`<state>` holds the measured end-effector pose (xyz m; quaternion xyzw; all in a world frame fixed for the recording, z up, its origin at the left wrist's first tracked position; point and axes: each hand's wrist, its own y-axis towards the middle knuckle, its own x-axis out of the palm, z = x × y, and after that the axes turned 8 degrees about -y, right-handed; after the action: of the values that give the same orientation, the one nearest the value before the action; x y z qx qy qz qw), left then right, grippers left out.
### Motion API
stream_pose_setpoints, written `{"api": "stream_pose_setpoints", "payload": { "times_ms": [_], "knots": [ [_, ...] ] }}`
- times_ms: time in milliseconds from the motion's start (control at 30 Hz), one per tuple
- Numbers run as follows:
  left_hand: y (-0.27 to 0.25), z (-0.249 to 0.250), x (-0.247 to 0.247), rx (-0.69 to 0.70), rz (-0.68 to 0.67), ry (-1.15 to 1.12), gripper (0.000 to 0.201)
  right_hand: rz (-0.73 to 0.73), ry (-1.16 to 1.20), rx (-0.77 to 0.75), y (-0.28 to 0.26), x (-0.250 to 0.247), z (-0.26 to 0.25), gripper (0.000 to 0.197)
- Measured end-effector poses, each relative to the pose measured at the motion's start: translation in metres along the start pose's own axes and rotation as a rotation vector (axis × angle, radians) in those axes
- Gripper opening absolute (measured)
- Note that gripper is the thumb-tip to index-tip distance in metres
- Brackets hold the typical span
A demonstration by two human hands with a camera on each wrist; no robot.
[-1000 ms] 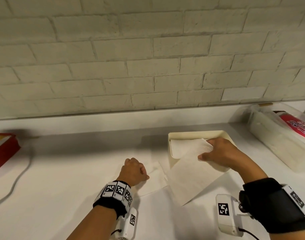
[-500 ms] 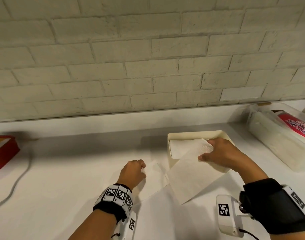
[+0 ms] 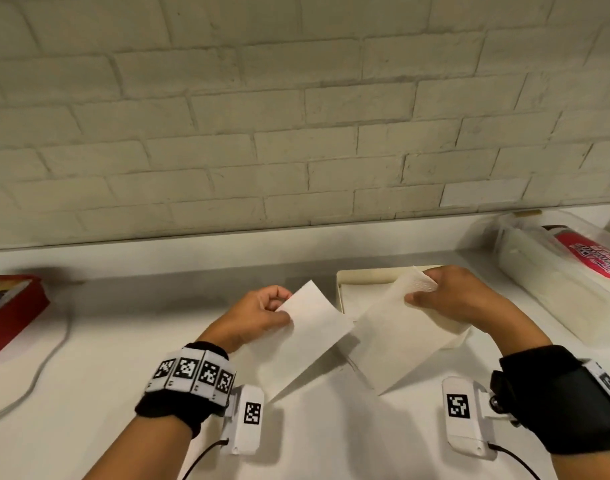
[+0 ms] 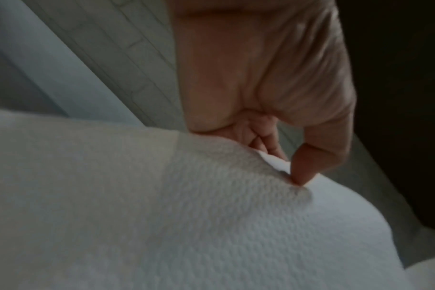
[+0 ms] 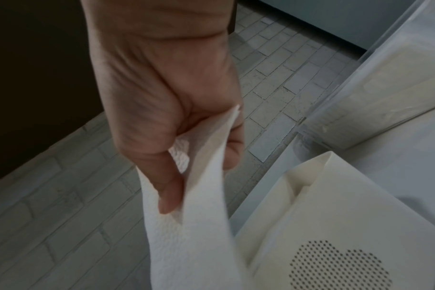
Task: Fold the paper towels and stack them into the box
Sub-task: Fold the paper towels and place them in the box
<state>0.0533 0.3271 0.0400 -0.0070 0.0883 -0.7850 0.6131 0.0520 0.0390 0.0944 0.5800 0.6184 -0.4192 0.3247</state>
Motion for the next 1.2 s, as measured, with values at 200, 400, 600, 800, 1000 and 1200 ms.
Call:
{"api": "stream_pose_setpoints", "payload": {
  "times_ms": [200, 400, 600, 800, 1000, 1200],
  "knots": [
    [-0.004, 0.034, 0.015, 0.099, -0.127, -0.255, 0.029, -0.051, 0.100, -0.054, -0.001, -0.015, -0.014, 0.016],
    [0.005, 0.044, 0.053, 0.118, -0.045, -0.284, 0.005, -0.104, 0.067, -0.103, -0.006, -0.017, -0.038, 0.023],
    [0.015, 0.039, 0.073, 0.217, 0.014, -0.074, 0.007, -0.145, 0.177, -0.134, -0.005, -0.012, -0.046, 0.025],
    [0.016, 0.041, 0.075, 0.169, 0.035, -0.070, 0.013, -0.187, 0.223, -0.150, -0.005, -0.007, -0.044, 0.028],
    [0.021, 0.037, 0.077, 0.171, 0.088, -0.133, 0.035, -0.187, 0.360, -0.155, -0.007, -0.003, -0.048, 0.041],
    [0.021, 0.037, 0.078, 0.178, 0.112, -0.037, 0.014, -0.262, 0.493, -0.115, -0.008, -0.006, -0.048, 0.044]
  ]
}}
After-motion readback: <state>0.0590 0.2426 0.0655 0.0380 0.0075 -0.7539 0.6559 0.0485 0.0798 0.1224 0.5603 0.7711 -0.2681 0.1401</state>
